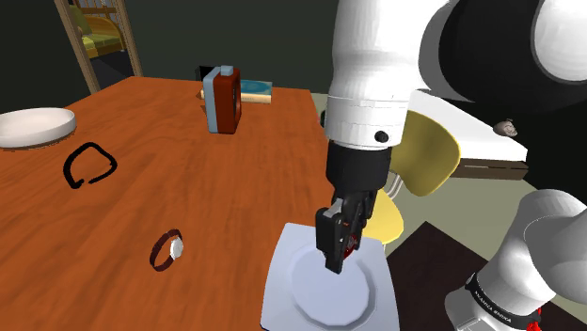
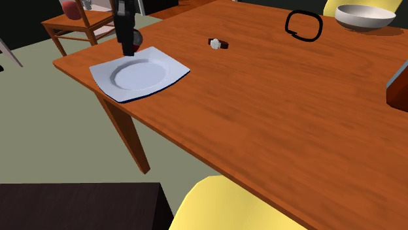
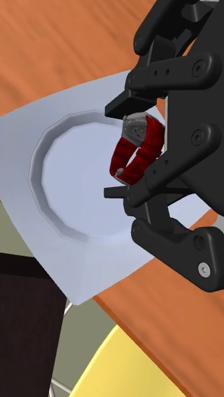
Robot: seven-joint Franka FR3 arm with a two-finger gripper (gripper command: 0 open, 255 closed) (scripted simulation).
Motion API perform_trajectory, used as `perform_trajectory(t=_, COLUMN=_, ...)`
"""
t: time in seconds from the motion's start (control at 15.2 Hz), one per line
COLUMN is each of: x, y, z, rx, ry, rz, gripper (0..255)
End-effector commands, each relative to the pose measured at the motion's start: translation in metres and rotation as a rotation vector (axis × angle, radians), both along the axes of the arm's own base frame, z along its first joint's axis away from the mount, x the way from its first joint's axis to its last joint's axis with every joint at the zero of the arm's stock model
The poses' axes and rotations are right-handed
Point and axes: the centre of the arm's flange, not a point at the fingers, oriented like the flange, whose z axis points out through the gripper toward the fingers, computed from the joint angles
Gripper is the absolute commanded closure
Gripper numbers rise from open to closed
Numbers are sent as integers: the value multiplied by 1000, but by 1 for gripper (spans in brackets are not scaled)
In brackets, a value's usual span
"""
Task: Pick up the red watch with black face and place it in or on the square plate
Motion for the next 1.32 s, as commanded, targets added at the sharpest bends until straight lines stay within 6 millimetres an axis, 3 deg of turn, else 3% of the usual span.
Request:
perform_trajectory(t=0.0, x=0, y=1, z=-10, rx=0, ry=0, rz=0, gripper=255)
perform_trajectory(t=0.46, x=0, y=1, z=-50, rx=0, ry=0, rz=0, gripper=255)
perform_trajectory(t=0.99, x=0, y=1, z=-50, rx=0, ry=0, rz=0, gripper=255)
perform_trajectory(t=1.06, x=0, y=1, z=-50, rx=0, ry=0, rz=0, gripper=0)
perform_trajectory(t=1.25, x=0, y=1, z=-50, rx=0, ry=0, rz=0, gripper=0)
